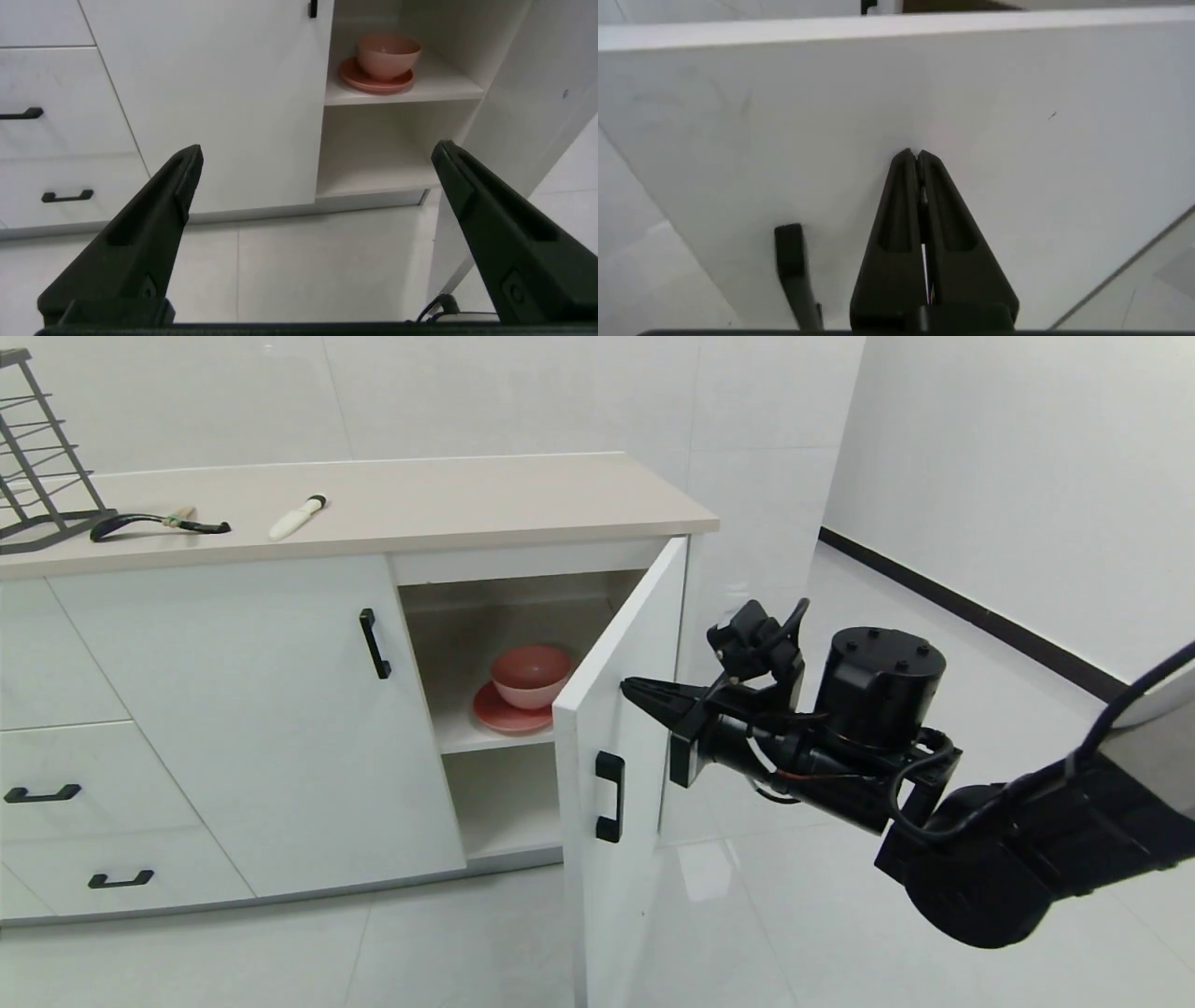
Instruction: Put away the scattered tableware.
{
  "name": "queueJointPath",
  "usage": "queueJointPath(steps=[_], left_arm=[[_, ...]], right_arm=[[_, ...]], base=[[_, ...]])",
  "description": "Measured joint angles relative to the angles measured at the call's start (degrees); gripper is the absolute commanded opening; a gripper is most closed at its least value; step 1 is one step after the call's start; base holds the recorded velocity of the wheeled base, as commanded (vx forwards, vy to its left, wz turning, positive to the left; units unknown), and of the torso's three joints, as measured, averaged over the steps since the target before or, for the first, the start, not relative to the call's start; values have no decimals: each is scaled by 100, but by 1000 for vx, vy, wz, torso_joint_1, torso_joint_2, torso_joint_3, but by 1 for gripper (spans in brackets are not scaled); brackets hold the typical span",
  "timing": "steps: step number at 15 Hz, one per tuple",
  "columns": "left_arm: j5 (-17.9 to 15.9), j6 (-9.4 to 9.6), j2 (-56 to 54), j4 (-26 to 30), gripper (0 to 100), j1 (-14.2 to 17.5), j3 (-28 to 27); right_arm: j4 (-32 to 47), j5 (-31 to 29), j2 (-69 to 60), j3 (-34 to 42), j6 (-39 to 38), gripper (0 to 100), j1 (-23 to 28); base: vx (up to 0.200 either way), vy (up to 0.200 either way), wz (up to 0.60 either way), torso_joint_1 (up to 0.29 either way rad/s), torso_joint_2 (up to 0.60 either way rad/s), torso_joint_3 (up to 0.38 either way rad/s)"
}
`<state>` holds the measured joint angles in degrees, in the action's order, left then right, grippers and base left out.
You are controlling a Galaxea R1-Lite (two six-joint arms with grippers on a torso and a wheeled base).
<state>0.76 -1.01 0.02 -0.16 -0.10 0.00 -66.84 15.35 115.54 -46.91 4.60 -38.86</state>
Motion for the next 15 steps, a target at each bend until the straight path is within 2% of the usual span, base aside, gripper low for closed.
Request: queueJointPath(steps=[15], left_arm=[[2, 0, 0, 0, 100, 0, 0]], right_arm=[[-268, -24, 1141, -1219, -123, 0, -30]], base=[[0, 0, 0, 0, 0, 0]])
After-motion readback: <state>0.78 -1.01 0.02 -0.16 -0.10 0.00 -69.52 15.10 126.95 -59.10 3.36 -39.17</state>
